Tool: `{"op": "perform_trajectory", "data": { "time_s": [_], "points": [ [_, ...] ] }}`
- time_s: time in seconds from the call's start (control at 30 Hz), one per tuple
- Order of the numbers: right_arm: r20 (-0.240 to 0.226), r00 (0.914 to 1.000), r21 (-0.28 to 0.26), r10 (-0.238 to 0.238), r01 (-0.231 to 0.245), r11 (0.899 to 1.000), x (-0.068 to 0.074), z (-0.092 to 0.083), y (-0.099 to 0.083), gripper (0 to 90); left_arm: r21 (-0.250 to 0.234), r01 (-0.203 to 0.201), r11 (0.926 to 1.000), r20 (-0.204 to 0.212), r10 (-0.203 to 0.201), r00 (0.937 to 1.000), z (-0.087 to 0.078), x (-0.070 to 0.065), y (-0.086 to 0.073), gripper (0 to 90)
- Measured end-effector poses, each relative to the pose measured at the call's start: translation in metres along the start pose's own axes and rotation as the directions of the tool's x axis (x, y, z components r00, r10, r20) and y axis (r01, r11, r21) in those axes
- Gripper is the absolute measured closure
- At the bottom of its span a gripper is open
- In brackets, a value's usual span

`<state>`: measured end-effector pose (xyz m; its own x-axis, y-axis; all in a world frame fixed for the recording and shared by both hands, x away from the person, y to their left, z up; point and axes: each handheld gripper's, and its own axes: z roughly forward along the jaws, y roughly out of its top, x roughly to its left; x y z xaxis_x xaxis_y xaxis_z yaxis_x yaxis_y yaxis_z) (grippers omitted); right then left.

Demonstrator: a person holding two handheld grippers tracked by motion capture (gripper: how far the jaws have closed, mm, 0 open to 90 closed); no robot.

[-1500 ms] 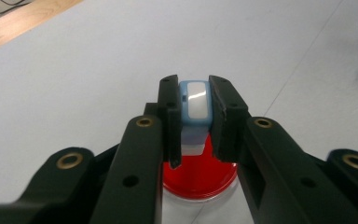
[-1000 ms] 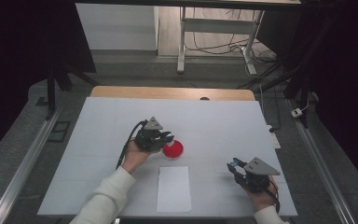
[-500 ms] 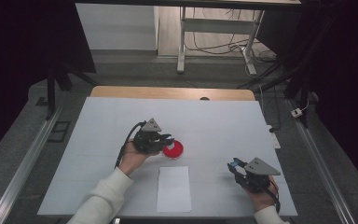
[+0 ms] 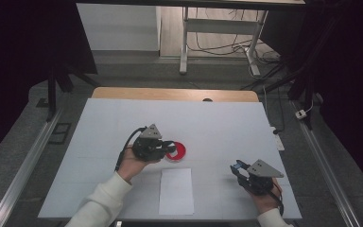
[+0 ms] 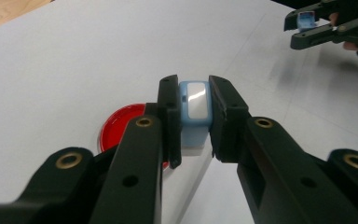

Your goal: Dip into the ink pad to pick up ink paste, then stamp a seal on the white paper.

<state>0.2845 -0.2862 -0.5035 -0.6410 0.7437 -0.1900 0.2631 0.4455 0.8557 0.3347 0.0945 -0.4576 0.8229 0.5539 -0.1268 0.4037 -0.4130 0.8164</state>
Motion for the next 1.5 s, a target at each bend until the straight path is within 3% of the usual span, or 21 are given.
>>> {"op": "perform_trajectory", "data": {
  "time_s": [0.47, 0.77, 1.1, 1.5],
  "points": [
    [-0.001, 1.0000, -0.006, 0.007, -0.007, 1.000, 0.000, -0.001, 0.000, 64.4, -0.007, 0.003, 1.0000, 0.054, -0.002, 0.9985, -0.006, -0.010, -0.003, 75.4],
    [-0.001, 1.0000, -0.005, 0.005, -0.005, 1.000, 0.000, -0.001, 0.000, 64.4, -0.007, -0.017, 0.9998, 0.069, 0.017, 0.9974, -0.008, -0.018, -0.003, 75.4],
    [0.001, 1.0000, -0.006, 0.008, -0.008, 1.000, -0.001, 0.000, 0.000, 64.4, -0.023, -0.007, 0.9997, 0.087, 0.009, 0.9961, -0.015, -0.022, -0.005, 75.3],
    [0.000, 1.0000, -0.003, 0.002, -0.002, 1.000, 0.000, 0.000, 0.000, 64.4, -0.015, -0.032, 0.9994, 0.121, 0.034, 0.9920, -0.016, -0.039, -0.010, 75.2]
  ]
}}
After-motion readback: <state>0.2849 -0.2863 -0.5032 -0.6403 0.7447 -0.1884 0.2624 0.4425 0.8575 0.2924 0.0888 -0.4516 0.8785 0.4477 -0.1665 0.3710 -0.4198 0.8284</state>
